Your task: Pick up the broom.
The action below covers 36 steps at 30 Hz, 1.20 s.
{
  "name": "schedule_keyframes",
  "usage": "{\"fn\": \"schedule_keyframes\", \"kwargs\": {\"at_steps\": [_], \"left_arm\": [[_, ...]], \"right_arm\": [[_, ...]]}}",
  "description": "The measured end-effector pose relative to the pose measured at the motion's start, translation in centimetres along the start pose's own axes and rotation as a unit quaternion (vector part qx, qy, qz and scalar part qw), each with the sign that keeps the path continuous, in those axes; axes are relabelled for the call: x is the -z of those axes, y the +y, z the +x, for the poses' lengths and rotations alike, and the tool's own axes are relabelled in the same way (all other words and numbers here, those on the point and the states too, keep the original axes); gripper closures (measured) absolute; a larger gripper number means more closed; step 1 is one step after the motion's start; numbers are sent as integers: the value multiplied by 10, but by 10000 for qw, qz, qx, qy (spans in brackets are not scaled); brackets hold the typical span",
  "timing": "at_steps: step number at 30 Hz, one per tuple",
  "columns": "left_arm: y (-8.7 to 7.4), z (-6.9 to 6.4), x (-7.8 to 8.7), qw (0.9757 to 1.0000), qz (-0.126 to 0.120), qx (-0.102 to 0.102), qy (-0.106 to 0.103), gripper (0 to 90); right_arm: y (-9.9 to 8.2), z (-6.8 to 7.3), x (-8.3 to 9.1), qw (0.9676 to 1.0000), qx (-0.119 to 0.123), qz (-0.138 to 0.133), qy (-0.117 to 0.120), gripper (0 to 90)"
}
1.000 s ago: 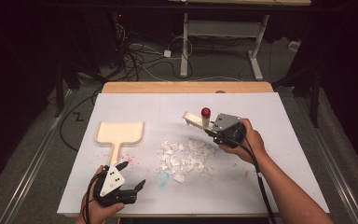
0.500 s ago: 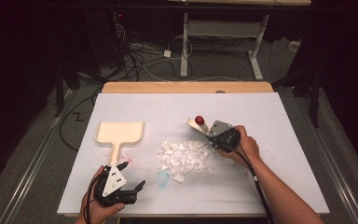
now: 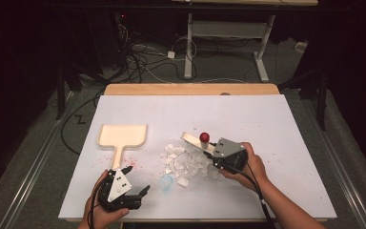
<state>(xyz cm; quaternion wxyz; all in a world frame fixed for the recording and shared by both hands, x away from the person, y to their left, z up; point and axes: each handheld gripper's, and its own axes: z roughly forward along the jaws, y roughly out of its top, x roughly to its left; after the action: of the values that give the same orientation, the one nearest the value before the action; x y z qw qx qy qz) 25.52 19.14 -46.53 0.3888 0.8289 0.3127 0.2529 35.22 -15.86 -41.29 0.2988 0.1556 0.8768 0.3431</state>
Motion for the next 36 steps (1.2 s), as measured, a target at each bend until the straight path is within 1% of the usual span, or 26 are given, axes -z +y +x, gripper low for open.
{"fn": "schedule_keyframes", "kwargs": {"at_steps": [3, 5, 6, 7, 8, 11, 12, 13, 14, 15, 16, 17, 18, 19, 21, 22, 23, 25, 26, 28, 29, 30, 31, 32, 34, 36], "left_arm": [[0, 1, 0, 10000, -45, -54, 39, 165], [0, 0, 0, 10000, -51, -51, 47, 165], [0, 0, 0, 10000, -53, -56, 47, 165], [0, 0, 0, 10000, -51, -62, 51, 165], [0, 0, 0, 9999, -47, -72, 57, 166], [0, 0, 0, 9999, -33, -92, 71, 165], [0, 1, 0, 9999, -31, -86, 73, 165], [0, 1, 1, 9999, -32, -85, 69, 165], [0, 1, 1, 9999, -32, -84, 72, 165], [-1, 1, 1, 9999, -32, -82, 72, 165], [-1, 1, 0, 9999, -27, -73, 66, 165], [-1, 2, 0, 10000, -25, -70, 65, 165], [-1, 2, 0, 10000, -20, -64, 64, 165], [-1, 1, -1, 10000, 12, 10, 24, 165], [-1, 2, -3, 10000, 33, -52, 31, 166], [-1, 1, -4, 10000, 75, 19, 7, 165], [0, 0, -4, 10000, 91, 4, -4, 165], [1, 0, -5, 10000, 91, 0, -24, 166], [1, -1, -6, 9999, 98, -12, -28, 165], [1, -1, -7, 9999, 117, -25, -48, 165], [0, -1, -7, 9999, 127, -18, -54, 166], [0, -1, -7, 9999, 139, -19, -57, 166], [-1, 0, -7, 9999, 139, 0, -68, 165], [-2, 0, -7, 9999, 141, 13, -75, 165], [-3, 0, -5, 9999, 130, 27, -90, 165], [-3, 0, -4, 9999, 130, 21, -95, 165]], "right_arm": [[-3, -10, 9, 9997, -228, -86, -60, 678], [-5, -15, 13, 9993, -300, -118, -193, 678], [-9, -20, 16, 9989, -399, -115, -235, 678], [-9, -20, 16, 9989, -399, -115, -235, 678], [-12, -24, 15, 9983, -422, -13, -393, 678], [-18, -29, 12, 9974, -433, 191, -542, 678], [-25, -33, 6, 9953, -450, 493, -708, 678], [-25, -33, 6, 9953, -450, 493, -708, 678], [-31, -35, 2, 9932, -462, 694, -818, 678], [-33, -36, -1, 9916, -431, 832, -896, 678], [-36, -37, -4, 9901, -495, 914, -938, 678], [-36, -37, -4, 9901, -495, 914, -938, 678], [-39, -39, -7, 9896, -583, 942, -914, 678], [-40, -44, -12, 9900, -700, 856, -880, 678], [-39, -47, -15, 9898, -711, 825, -917, 679], [-35, -53, -27, 9893, -673, 804, -1015, 679], [-35, -53, -27, 9893, -673, 804, -1015, 679], [-29, -59, -42, 9892, -691, 814, -1002, 679], [-21, -64, -56, 9892, -565, 823, -1070, 679], [-18, -64, -61, 9891, -552, 844, -1070, 679], [-9, -66, -75, 9900, -453, 893, -994, 679], [-9, -66, -75, 9900, -453, 893, -994, 679], [-3, -64, -83, 9920, -346, 857, -863, 679], [-2, -63, -85, 9937, -285, 797, -741, 679], [0, -58, -87, 9956, -234, 732, -532, 678], [1, -52, -83, 9975, -51, 641, -291, 677]]}}
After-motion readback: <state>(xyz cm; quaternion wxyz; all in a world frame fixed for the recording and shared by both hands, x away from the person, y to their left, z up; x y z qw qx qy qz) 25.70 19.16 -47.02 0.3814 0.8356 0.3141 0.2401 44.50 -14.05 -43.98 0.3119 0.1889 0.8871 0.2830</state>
